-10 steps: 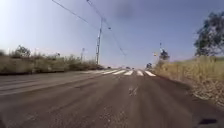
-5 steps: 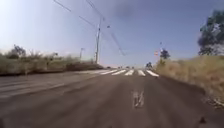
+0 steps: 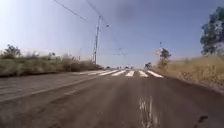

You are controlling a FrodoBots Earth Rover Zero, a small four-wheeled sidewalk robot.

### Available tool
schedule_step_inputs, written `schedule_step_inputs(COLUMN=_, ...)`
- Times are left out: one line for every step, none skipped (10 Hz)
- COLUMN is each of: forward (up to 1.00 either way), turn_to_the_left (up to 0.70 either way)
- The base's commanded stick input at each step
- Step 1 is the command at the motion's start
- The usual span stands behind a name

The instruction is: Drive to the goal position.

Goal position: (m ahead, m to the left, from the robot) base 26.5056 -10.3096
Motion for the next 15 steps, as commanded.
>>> schedule_step_inputs(forward=1.00, turn_to_the_left=-0.27)
schedule_step_inputs(forward=1.00, turn_to_the_left=-0.23)
schedule_step_inputs(forward=1.00, turn_to_the_left=-0.07)
schedule_step_inputs(forward=1.00, turn_to_the_left=0.00)
schedule_step_inputs(forward=1.00, turn_to_the_left=0.00)
schedule_step_inputs(forward=1.00, turn_to_the_left=0.00)
schedule_step_inputs(forward=1.00, turn_to_the_left=0.00)
schedule_step_inputs(forward=1.00, turn_to_the_left=-0.15)
schedule_step_inputs(forward=1.00, turn_to_the_left=-0.23)
schedule_step_inputs(forward=1.00, turn_to_the_left=-0.07)
schedule_step_inputs(forward=1.00, turn_to_the_left=0.00)
schedule_step_inputs(forward=1.00, turn_to_the_left=0.00)
schedule_step_inputs(forward=1.00, turn_to_the_left=0.00)
schedule_step_inputs(forward=1.00, turn_to_the_left=0.00)
schedule_step_inputs(forward=1.00, turn_to_the_left=0.00)
